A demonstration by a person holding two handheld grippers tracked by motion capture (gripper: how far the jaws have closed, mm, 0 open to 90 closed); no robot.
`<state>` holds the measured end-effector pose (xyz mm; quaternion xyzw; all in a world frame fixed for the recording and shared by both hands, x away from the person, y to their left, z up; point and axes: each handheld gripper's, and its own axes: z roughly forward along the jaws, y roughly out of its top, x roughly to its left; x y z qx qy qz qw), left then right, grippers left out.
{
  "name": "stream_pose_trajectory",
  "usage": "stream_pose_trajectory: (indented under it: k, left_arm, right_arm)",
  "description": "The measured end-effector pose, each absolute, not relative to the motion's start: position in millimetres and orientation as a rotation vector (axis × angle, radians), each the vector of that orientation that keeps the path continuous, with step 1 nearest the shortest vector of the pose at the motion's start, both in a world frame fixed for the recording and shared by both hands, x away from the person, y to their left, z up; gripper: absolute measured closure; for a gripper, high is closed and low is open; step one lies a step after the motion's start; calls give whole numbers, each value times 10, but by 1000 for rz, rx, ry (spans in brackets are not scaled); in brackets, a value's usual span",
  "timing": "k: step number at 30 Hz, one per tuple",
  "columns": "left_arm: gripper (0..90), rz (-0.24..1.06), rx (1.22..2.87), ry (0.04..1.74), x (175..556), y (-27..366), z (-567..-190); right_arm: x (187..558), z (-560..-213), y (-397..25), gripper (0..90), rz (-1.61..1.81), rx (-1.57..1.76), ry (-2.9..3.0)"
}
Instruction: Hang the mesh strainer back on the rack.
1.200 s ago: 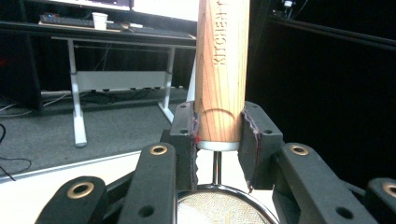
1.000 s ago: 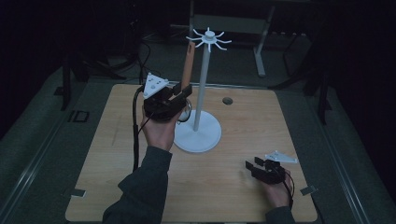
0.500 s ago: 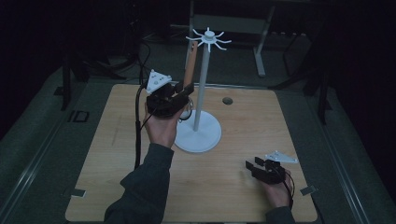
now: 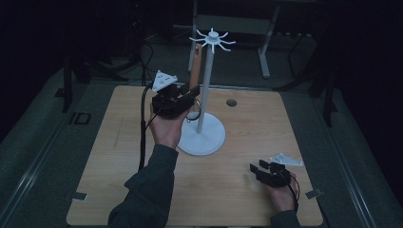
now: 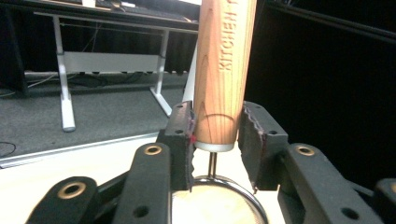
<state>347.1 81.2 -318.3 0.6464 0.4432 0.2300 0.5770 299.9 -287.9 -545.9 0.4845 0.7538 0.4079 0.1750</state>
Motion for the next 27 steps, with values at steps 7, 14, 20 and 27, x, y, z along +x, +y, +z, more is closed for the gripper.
stream_pose_trajectory:
  k: [7, 14, 20, 27]
  left_arm:
    - [601, 570, 1511, 1019, 3409, 825, -3168]
    - [558, 581, 1489, 1007, 3367, 836, -3141]
    - [558, 571, 1498, 997, 3356, 824, -3145]
    - [554, 545, 1519, 977, 3339, 800, -3150]
  right_arm:
    - [2997, -5461, -2872, 492, 1153, 1372, 2137]
    - [2997, -5461, -2872, 491, 1154, 1372, 2136]
    - [2995, -5461, -2870, 491, 1154, 1372, 2138]
    - [2996, -5461, -2873, 491, 1153, 1374, 2136]
